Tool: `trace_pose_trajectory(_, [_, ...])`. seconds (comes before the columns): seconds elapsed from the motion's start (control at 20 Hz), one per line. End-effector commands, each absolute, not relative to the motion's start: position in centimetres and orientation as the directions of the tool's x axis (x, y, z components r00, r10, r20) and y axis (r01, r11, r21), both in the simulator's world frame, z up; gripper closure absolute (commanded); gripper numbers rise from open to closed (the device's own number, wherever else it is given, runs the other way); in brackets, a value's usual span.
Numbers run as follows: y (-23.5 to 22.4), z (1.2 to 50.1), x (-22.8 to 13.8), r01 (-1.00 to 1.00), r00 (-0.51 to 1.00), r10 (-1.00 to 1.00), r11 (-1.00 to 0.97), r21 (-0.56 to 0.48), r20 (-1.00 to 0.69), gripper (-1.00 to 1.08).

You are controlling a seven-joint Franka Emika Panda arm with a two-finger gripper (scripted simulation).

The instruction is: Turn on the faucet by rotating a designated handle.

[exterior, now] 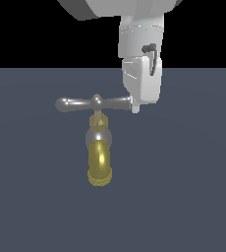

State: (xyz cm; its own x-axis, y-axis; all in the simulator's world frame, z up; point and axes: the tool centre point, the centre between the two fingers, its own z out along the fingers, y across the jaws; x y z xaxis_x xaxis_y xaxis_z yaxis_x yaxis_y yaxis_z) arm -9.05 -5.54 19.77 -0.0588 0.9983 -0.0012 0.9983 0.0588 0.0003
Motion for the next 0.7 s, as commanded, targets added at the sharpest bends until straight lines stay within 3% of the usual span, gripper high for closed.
trace_pose_trajectory(0.0, [-5.6, 19.8, -8.3, 0.998, -0.06, 0.998, 0.06, 0.0, -0.001, 1.08])
trace_pose_trajectory(0.65, [-5.8, 19.7, -4.8, 0.998, -0.062, 0.998, 0.062, 0.0, 0.0, 1.08])
